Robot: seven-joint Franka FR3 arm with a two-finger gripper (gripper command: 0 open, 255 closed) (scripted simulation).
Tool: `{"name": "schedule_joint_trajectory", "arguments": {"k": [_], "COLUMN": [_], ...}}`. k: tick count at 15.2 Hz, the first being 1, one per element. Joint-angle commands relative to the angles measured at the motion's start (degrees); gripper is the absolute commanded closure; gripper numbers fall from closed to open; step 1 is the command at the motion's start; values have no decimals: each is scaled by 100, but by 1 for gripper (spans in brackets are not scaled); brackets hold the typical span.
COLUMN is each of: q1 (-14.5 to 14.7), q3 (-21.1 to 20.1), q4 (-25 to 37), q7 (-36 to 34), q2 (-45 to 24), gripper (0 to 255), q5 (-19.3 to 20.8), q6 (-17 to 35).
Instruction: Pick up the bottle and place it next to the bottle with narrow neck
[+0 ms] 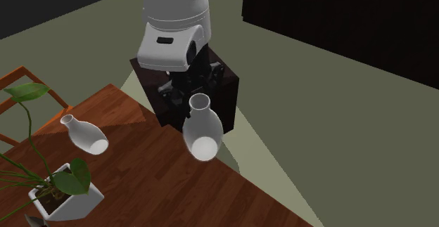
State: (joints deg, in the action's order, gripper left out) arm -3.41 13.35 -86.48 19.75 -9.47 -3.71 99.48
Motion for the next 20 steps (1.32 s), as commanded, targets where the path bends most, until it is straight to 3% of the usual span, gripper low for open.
{"name": "schedule_joint_trajectory", "arguments": {"k": [1,3,11,20], "q1": [-4,-10,-328,-775], "q3": [0,2,321,801], "q4": [217,356,-1174,-2214], "q7": [-8,-9,642,1484], "q2": [-36,-58,1197,2242], "gripper": [255,255,255,255], "q5": [-7,-12,249,597], "q6": [-181,-299,-6,31]}}
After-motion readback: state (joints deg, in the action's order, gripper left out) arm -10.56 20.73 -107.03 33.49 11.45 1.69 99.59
